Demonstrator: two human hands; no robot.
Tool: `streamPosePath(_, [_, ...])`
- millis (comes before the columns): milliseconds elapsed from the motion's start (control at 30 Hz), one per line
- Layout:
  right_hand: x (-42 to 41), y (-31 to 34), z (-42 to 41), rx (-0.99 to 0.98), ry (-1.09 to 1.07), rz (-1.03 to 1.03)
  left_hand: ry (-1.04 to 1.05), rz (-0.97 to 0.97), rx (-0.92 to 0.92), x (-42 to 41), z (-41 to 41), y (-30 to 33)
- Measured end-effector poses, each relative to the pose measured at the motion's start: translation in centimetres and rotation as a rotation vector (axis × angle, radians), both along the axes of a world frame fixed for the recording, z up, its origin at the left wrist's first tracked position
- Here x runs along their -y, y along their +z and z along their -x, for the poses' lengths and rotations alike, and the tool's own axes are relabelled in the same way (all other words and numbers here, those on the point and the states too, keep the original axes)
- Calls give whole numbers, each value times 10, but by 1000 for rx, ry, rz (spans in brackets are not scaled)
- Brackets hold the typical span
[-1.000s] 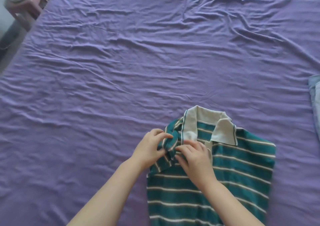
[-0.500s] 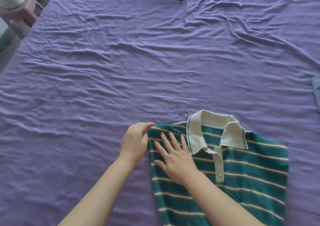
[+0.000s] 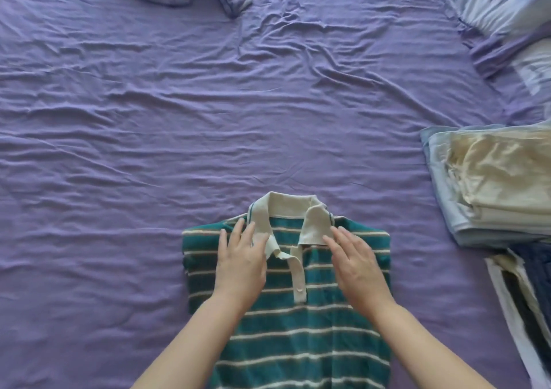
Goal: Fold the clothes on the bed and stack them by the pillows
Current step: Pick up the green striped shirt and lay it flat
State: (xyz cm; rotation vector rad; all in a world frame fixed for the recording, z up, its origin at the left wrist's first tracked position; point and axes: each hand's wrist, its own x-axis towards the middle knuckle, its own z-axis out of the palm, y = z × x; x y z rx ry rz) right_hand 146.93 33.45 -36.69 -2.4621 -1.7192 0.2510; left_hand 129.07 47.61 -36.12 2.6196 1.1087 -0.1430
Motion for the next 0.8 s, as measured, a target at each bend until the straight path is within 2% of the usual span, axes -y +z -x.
streamPosePath(167, [4, -12, -50, 53, -80, 79, -193, 37, -21, 49, -70, -15])
streamPosePath(300, [2, -32, -79, 53, -115, 212, -186, 42, -75, 75, -92, -33])
streamPosePath(467, [-1, -36, -100, 178, -12, 54, -180, -9, -216, 76, -79, -56])
streamPosePath(633, [20, -36, -67, 218, 143, -74, -201, -68, -213, 87, -56, -45])
streamPosePath(800, [77, -41, 13, 67, 382, -78, -218, -89, -165, 128, -3, -18])
